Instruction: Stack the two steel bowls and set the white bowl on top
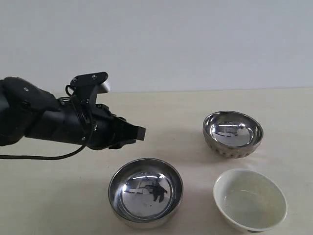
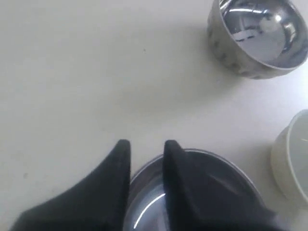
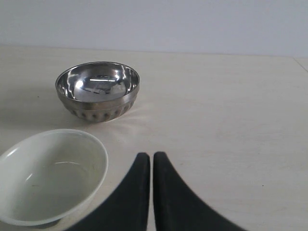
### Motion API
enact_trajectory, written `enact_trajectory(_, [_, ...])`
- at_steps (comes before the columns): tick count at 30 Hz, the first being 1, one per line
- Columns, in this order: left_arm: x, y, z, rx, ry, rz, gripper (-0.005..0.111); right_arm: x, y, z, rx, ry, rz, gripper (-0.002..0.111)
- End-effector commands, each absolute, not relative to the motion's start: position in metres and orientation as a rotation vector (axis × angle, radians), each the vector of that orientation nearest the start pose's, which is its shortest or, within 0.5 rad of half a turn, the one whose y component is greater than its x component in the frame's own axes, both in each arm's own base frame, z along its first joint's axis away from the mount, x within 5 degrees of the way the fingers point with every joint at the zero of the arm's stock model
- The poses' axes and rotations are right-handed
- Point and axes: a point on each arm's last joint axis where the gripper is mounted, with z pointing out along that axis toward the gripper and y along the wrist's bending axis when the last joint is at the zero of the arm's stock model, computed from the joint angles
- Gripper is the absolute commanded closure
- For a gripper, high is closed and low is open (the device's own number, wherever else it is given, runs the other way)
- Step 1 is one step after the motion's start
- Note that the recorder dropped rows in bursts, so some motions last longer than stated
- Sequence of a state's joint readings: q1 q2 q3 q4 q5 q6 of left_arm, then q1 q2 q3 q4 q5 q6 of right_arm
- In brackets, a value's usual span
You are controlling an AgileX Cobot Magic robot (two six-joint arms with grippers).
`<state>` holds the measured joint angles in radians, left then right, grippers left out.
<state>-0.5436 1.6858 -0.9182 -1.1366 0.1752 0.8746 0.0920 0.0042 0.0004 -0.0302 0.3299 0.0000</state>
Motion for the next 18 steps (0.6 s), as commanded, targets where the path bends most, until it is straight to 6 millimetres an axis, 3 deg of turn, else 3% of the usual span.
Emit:
enact_trajectory(1, [0.283,-0.188,0.217,0.441,2.277,-0.574,0.103,0.054,0.004,0.184,-0.104,1.804,0.029,0.108])
enact_trajectory(12, [0.26,-0.163,0.24,0.381,2.172,-0.485,0.103,0.054,0.004,0.184,-0.104,1.804,0.029,0.108])
enact_trajectory(18, [0.232,-0.142,0.252,0.368,2.102,-0.447,0.103,0.054,0.004,0.184,-0.104,1.804,0.029,0.108])
